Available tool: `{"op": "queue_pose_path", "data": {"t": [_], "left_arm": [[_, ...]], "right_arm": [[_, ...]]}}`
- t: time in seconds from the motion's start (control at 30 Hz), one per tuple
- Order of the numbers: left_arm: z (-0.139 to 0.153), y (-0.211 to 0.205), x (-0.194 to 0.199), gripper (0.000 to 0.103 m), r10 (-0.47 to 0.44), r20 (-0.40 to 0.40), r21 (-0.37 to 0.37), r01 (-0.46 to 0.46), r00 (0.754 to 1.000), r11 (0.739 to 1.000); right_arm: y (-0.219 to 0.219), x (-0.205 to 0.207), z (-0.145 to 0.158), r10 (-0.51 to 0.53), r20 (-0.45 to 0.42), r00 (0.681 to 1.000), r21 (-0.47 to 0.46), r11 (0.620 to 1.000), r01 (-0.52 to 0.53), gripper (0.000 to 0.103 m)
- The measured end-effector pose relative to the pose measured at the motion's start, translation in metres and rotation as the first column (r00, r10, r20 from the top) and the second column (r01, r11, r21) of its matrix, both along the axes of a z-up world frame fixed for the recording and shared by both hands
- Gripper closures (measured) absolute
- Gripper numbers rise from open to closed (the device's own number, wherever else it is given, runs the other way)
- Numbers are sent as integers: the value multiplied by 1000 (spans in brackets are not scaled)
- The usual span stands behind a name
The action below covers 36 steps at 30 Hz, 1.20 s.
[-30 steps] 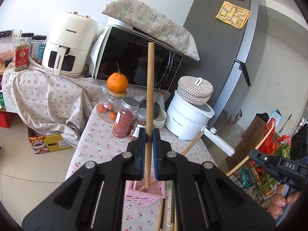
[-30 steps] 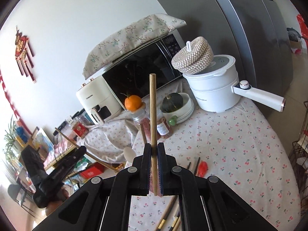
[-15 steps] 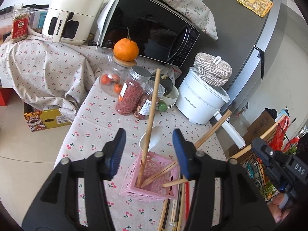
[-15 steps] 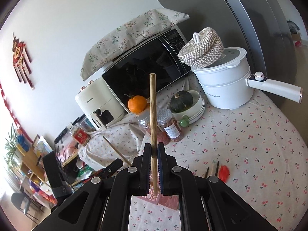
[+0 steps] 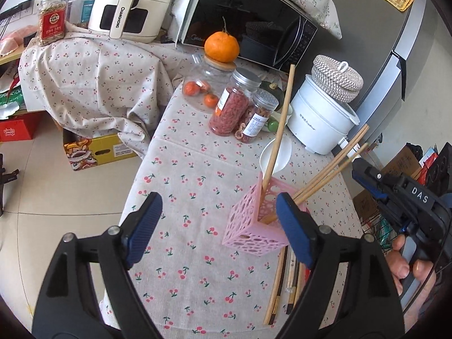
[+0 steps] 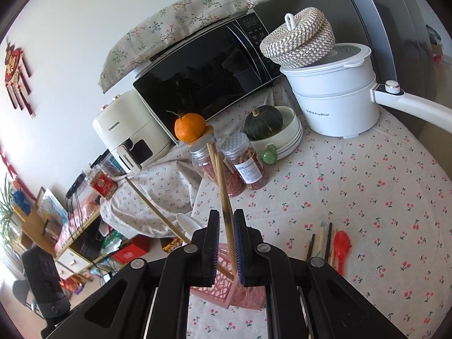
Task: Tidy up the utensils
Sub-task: 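Drop both chopsticks into the pink basket and open both tools, then grasp the red plastic spoon with the right tool while the left grasps a wooden chopstick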
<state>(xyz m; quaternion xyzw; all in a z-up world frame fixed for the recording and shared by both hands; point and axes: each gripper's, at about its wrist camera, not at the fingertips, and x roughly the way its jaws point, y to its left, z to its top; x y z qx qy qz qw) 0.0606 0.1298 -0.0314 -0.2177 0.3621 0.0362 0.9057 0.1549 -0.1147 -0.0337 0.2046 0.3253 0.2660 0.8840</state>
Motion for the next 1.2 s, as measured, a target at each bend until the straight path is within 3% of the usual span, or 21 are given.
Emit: {"op": "queue_pose_path", "data": {"t": [0.03,0.1,0.23,0.3,0.7,1.03,1.2], "left_arm": [[-2,0,0,20,-3,-9,-13,3,1000,1000],[-5,-2,0,20,-10,-26,-37,9,1000,999],[-10,-13,-2,18,-26,-59,-49,23,998,999],[-14,-22,-3,17,-46,-82,-39,42,996,998],[-40,-63,-12,16,-130,-209,16,137,969,990],[-57,-77,-8,16,-133,-321,100,174,938,980],[-59,-73,-2,16,-113,-332,88,150,936,985]], "right_arm": [[-4,1,-1,4,-11,1000,21,1000,-3,74],[-13,-1,1,0,-9,1000,68,998,0,43],[-36,-11,15,-21,28,999,102,995,18,34],[-49,-14,17,-45,25,999,98,994,43,23],[-110,-15,-23,-155,-127,980,-71,987,147,18],[-101,-4,-90,-178,-289,941,-384,922,56,18],[-90,6,-114,-170,-342,924,-443,897,1,18]]}}
